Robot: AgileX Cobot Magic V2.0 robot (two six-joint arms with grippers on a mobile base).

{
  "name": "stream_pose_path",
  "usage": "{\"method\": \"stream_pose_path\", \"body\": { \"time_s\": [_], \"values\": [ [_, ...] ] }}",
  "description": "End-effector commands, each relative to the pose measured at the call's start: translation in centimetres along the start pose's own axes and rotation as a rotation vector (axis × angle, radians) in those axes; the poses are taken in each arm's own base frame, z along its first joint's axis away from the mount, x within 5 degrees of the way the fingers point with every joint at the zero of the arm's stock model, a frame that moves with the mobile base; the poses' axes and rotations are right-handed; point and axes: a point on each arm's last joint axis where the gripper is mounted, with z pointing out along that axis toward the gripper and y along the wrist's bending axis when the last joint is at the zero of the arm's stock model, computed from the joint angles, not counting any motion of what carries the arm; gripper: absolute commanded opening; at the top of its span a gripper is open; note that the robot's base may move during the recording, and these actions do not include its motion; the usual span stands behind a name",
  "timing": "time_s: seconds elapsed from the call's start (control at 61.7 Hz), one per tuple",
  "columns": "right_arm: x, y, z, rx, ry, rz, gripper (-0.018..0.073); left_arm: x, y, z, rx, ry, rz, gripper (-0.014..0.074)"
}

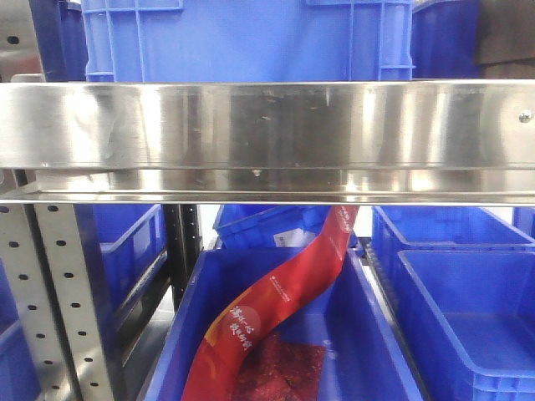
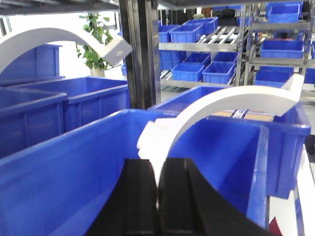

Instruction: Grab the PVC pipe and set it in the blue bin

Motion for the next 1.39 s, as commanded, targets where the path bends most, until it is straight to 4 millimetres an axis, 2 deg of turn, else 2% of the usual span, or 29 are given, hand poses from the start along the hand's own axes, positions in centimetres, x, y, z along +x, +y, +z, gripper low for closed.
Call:
{"method": "stream_pose_path", "body": {
  "time_s": [0.0, 0.227, 0.292, 0.486, 0.568, 0.892, 1.2, 1.297, 1.378],
  "values": [
    [-0.6, 0.0, 0.0, 0.0, -0.042, -0.018, -0.0169, -0.3, 0.0, 0.2, 0.0, -0.031, 0.0, -0.0111],
    [-0.7, 0.1, 0.7, -0.002, -0.026, -0.018, -0.0169, -0.5, 0.0, 0.2, 0.0, -0.049, 0.0, -0.0111],
    [-0.7, 0.1, 1.1, -0.003, -0.018, -0.025, -0.0137, -0.5, 0.0, 0.2, 0.0, -0.05, 0.0, -0.0105],
    [-0.3, 0.1, 2.0, -0.003, -0.009, -0.034, 0.0061, -0.1, 0.0, 0.5, 0.003, -0.047, 0.016, 0.0073],
    [0.0, 0.0, 2.3, -0.002, -0.004, -0.034, 0.0083, 0.4, -0.1, 0.9, 0.005, -0.047, 0.016, 0.01],
    [0.0, 0.0, 2.5, 0.0, -0.03, -0.034, 0.0079, 1.2, -0.2, 1.5, 0.009, -0.062, 0.015, 0.0099],
    [-1.7, 0.2, 0.6, -0.008, -0.033, -0.034, 0.0075, 0.7, -0.1, 1.1, 0.006, -0.044, 0.016, 0.0091],
    [-2.1, 0.3, 0.0, -0.01, -0.02, -0.034, 0.0029, 0.0, 0.0, 0.5, 0.003, -0.047, 0.016, 0.0027],
    [-2.2, 0.3, -0.3, -0.012, -0.006, -0.034, -0.0041, -0.6, 0.1, -0.1, 0.0, -0.033, 0.016, -0.0075]
  ]
}}
